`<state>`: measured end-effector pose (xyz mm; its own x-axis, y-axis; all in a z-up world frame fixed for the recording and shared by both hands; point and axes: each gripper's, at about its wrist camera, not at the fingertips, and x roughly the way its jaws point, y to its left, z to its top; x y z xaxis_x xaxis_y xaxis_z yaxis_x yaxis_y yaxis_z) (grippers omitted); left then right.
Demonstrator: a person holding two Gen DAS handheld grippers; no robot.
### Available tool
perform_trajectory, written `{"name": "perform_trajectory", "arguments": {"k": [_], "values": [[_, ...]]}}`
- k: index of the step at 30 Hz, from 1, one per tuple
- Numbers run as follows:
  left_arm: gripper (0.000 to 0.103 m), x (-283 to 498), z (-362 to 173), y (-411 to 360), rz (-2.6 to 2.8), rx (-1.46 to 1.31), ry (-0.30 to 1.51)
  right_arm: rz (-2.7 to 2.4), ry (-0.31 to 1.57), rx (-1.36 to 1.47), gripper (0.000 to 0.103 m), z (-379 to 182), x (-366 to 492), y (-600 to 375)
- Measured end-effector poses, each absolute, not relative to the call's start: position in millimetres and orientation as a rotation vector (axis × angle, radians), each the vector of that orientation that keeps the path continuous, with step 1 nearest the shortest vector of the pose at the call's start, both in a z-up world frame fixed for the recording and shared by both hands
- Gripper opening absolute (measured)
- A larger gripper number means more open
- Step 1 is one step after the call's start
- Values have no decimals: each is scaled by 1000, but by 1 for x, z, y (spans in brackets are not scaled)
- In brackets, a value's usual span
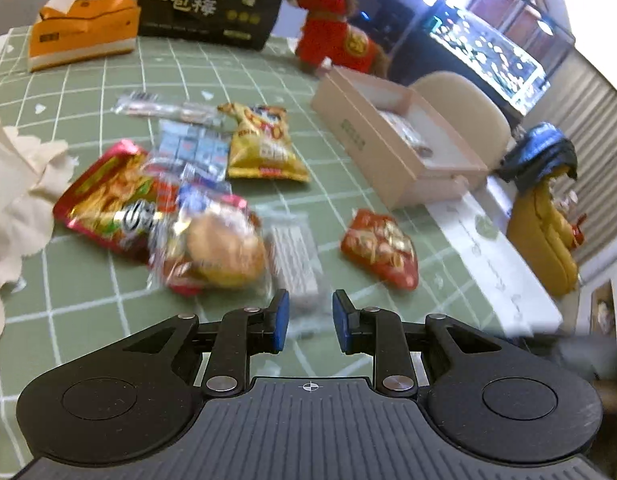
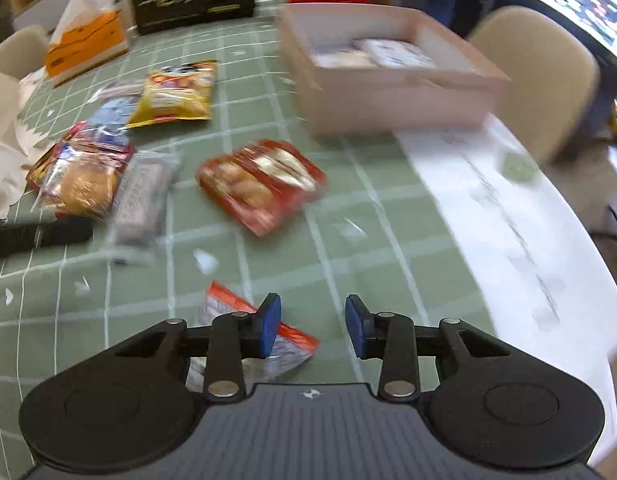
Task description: Organize snacks
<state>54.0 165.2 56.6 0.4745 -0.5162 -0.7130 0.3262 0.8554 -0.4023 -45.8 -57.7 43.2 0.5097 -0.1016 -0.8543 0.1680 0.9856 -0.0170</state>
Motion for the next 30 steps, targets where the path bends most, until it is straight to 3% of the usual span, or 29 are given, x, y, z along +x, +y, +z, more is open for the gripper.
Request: {"name": "perform_trajectory", "arguments": {"k": [4, 12, 21, 25, 30], "values": [[28, 74, 54, 140, -466, -128, 956, -212, 930, 100, 74, 63, -92, -65], [29, 81, 42, 109, -434, 22, 971, -246, 944, 164, 77, 61, -150, -57], [29, 62, 53, 91, -561, 32, 988, -299, 1008, 258, 77, 31, -152, -69], [29, 41, 58, 85, -727, 22, 1002, -314, 997, 263, 84, 29, -148, -69], [29, 6, 46, 61, -813, 222, 997, -354, 1001, 230, 90, 25, -140, -66]]}}
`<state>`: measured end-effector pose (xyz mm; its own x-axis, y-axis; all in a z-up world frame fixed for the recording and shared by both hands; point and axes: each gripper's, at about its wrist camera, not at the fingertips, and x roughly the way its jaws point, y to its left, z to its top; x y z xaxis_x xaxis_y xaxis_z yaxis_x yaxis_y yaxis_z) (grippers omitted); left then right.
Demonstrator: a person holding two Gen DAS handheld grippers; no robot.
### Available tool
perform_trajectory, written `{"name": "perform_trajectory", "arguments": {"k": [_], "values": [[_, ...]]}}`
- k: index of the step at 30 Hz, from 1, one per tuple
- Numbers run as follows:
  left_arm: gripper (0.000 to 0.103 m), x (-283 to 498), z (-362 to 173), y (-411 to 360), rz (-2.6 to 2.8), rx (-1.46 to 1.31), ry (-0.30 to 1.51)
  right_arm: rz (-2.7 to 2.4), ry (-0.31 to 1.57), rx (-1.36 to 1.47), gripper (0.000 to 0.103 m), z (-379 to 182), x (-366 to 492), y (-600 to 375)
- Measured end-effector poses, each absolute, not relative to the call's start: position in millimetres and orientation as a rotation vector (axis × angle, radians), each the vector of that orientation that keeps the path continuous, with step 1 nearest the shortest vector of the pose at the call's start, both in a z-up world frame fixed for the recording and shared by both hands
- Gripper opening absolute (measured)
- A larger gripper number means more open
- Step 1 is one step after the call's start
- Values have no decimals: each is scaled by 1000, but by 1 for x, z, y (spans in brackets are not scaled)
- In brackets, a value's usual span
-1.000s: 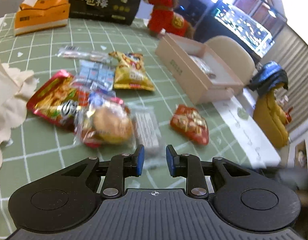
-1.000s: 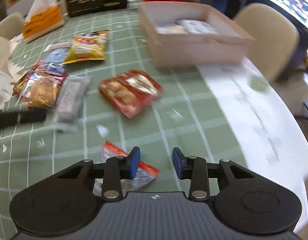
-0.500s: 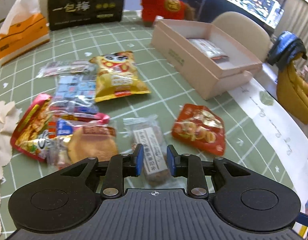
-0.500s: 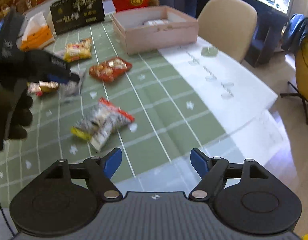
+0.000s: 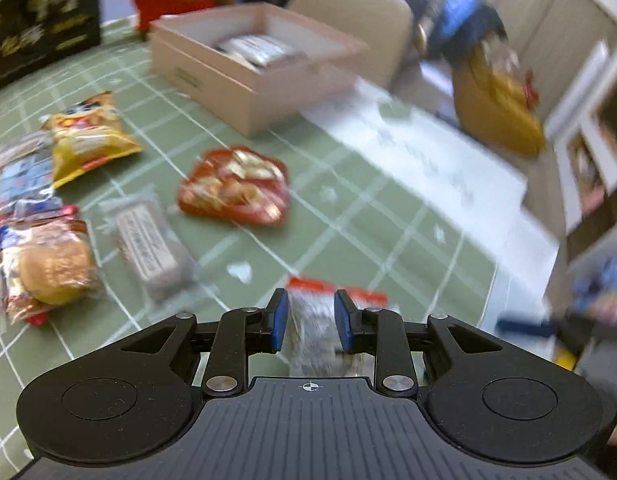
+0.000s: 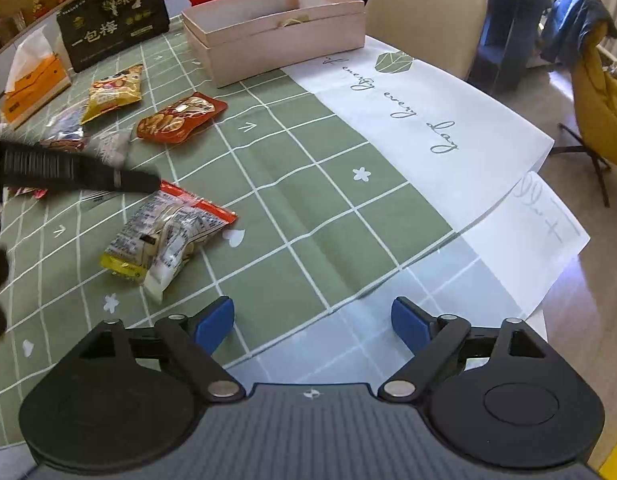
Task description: Organize snacks
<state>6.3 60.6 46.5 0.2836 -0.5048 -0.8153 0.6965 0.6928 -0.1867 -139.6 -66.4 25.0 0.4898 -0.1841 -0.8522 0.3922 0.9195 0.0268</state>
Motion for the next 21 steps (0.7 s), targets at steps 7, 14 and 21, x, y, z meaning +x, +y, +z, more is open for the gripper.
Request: {"name": "perform_trajectory", "arguments": {"k": [7, 14, 21], "values": [[32, -7, 47, 45, -840, 313, 948, -395, 1004, 240, 103, 19, -143, -70], [32, 51, 72, 60, -739, 42, 837, -408, 1000, 246, 103, 19, -146, -70], [32, 127, 46, 33, -585, 99, 953, -397, 1005, 241, 103, 19, -146, -70]]}}
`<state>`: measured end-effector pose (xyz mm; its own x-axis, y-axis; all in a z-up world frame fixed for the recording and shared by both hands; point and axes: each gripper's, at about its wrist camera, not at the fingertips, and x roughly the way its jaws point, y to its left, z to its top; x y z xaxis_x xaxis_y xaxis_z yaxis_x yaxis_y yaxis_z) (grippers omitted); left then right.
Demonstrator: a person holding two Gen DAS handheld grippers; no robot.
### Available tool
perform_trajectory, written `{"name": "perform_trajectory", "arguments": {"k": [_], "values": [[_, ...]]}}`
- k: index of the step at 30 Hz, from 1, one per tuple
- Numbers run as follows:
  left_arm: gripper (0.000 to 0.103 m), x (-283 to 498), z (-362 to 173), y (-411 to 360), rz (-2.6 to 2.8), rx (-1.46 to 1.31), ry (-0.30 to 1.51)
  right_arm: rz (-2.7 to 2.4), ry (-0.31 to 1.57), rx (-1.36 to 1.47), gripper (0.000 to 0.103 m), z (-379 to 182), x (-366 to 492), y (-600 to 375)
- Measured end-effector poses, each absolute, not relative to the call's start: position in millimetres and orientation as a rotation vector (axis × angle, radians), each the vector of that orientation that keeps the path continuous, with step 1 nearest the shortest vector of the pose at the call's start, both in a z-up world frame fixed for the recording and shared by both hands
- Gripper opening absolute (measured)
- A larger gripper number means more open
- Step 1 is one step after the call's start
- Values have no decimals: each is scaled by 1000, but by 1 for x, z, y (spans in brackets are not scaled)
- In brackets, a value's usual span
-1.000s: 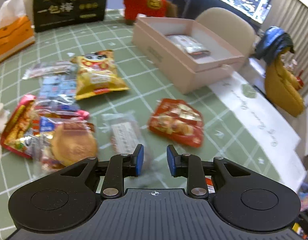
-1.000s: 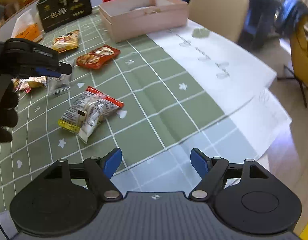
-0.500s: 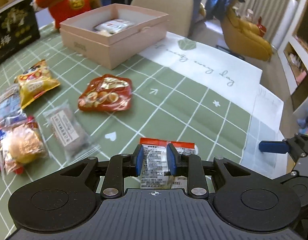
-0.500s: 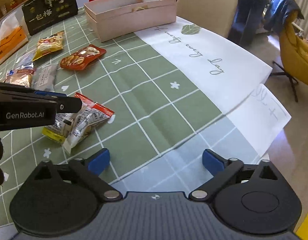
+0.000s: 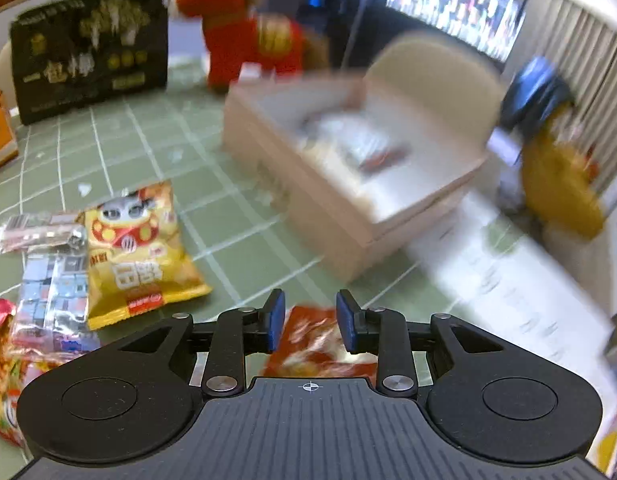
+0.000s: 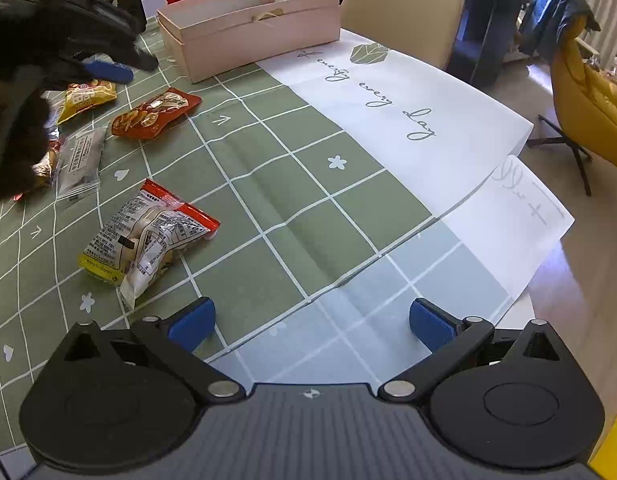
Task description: Organize snacks
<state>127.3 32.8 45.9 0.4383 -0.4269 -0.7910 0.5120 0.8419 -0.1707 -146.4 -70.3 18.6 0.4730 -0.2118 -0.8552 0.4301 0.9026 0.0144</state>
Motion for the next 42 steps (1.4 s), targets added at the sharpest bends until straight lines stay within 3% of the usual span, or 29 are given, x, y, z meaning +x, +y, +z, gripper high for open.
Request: {"name": "perform_trajectory", "arguments": {"k": [4, 8, 15, 20, 24, 29, 38, 40, 42], "values": [[40, 129, 45, 27, -650, 162, 1069, -378, 1025, 236, 103, 20, -146, -74], [40, 106, 48, 20, -758, 289, 1094, -402, 963, 230, 103, 17, -148, -70], [40, 74, 40, 50, -816, 122, 1075, -420, 996, 249, 103, 18, -139, -73], [40, 69, 52, 96, -702, -108, 935, -296, 1067, 200, 103, 20, -137, -80], [40, 59, 68, 118, -678, -136, 930, -286, 1047, 241, 96, 34, -137, -83], [40, 30, 68, 126, -741, -70, 946, -215, 932, 154, 96, 68, -89, -62], [40, 5, 57, 160, -648, -19, 1034, -189, 1103, 240, 96, 27, 13, -42], [40, 1, 60, 156, -666, -15, 1028, -166, 1092, 89, 85, 27, 7, -31], [40, -4, 63, 150, -703, -2, 1017, -160, 1068, 25, 84, 28, -4, -39]]}}
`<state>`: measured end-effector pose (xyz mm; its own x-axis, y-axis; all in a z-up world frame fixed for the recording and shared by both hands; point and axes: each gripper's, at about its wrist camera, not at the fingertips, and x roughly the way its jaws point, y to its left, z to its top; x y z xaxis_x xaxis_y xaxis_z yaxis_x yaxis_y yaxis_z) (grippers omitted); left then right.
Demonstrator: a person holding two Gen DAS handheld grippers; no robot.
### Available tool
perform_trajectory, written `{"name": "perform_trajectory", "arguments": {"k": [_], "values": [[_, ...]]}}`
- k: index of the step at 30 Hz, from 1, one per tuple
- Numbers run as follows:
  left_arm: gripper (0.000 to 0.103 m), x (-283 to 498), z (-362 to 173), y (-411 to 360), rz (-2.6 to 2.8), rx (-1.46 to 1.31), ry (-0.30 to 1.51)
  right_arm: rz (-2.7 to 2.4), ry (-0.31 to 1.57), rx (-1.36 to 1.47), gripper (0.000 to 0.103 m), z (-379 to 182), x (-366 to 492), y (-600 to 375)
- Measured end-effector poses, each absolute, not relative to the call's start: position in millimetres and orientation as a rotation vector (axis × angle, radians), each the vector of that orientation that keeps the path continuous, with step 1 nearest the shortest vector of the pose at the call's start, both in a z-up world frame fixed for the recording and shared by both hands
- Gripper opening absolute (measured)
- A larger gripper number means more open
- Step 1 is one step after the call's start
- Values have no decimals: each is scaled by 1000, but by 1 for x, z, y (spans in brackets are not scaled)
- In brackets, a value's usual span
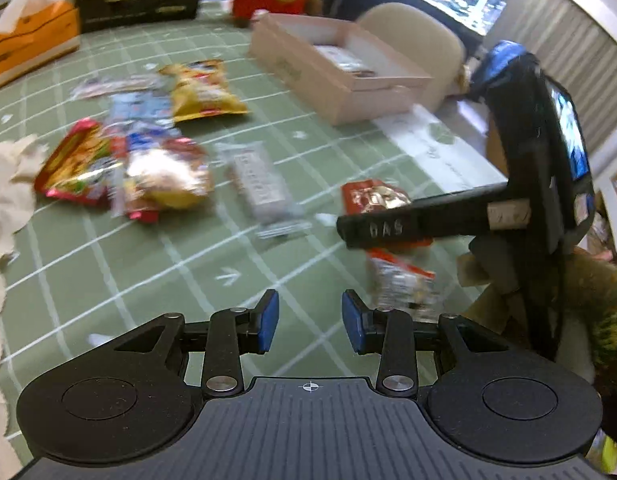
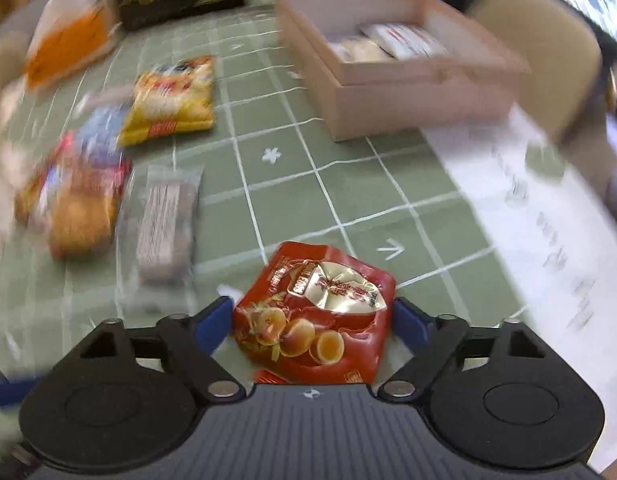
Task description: Organize snacks
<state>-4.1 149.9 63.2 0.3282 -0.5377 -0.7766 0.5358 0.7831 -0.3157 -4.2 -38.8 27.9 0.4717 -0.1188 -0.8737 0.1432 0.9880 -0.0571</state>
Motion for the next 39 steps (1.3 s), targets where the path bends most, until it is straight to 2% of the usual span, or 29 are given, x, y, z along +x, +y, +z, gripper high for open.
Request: {"name": "perform_trajectory", "arguments": {"k": [8, 12, 14, 16, 18, 22, 25, 27, 39], "values": [[40, -40, 70, 66, -863, 327, 864, -335, 1083, 234, 84, 27, -62, -135], [40, -58, 53, 30, -892, 492, 862, -380, 1045, 245, 90, 23, -96, -143], [48, -66, 45, 22, -904, 543, 845, -395, 1030, 255, 97, 20, -108, -144], [66, -76, 41, 16, -931, 603, 815, -411, 1005, 253, 101, 18, -117, -143], [67, -78, 42, 19, -952, 586, 821, -425, 982, 255, 103, 16, -120, -141], [62, -68, 50, 41, -833, 459, 818, -445, 945, 250, 103, 15, -124, -139], [65, -53, 44, 48, -776, 403, 887, -454, 906, 243, 103, 12, -129, -136], [63, -49, 45, 47, -788, 370, 911, -465, 889, 240, 103, 11, -131, -133], [63, -59, 44, 33, -849, 280, 965, -426, 953, 264, 103, 16, -105, -142]]}}
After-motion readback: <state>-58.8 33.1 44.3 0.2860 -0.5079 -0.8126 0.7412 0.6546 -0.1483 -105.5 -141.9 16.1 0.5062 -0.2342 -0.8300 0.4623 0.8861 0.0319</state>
